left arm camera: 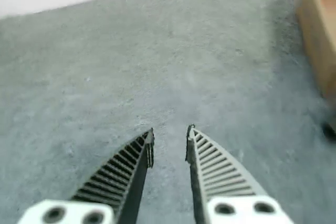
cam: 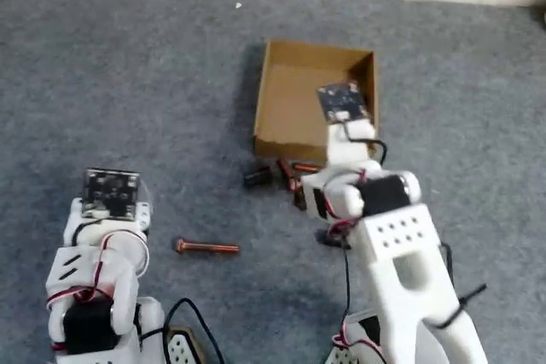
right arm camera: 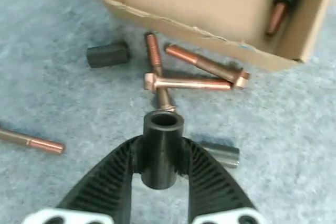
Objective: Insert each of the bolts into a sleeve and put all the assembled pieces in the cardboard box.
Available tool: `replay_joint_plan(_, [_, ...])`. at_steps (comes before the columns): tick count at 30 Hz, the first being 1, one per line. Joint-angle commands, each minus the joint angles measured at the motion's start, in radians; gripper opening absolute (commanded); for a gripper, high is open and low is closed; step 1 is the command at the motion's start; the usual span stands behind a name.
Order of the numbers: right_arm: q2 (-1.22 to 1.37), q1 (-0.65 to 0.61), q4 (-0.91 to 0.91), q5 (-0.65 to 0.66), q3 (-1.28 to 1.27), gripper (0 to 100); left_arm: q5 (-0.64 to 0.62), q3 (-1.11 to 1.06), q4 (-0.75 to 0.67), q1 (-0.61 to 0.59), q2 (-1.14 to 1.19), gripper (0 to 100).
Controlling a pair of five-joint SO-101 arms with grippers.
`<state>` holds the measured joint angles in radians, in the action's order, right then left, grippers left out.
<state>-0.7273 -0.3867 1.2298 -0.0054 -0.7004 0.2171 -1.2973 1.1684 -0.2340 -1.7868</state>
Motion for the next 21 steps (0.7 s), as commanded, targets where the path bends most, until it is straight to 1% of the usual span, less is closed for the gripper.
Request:
replay_joint_plan(1, [-0.074,0.041,-0.004,0.008,-0.013,0.5,0.087,0.174,0.133,0.105,0.186,13])
replay_joint_plan(5, [-0.073,0.091,-0.025,0.006,-0.021,0.5,0.144,0.294,0.253,0.177,0.469,13])
replay_joint_plan(9, [-0.073,0.127,-0.039,0.006,-0.053,0.5,0.141,0.361,0.302,0.229,0.688,13])
replay_joint_plan(15, [-0.074,0.143,-0.102,0.006,-0.105,0.5,0.138,0.32,0.293,0.348,0.909,13])
replay_joint_plan(21, [-0.074,0.145,-0.107,0.008,-0.113,0.5,0.138,0.308,0.218,0.36,1.116,13])
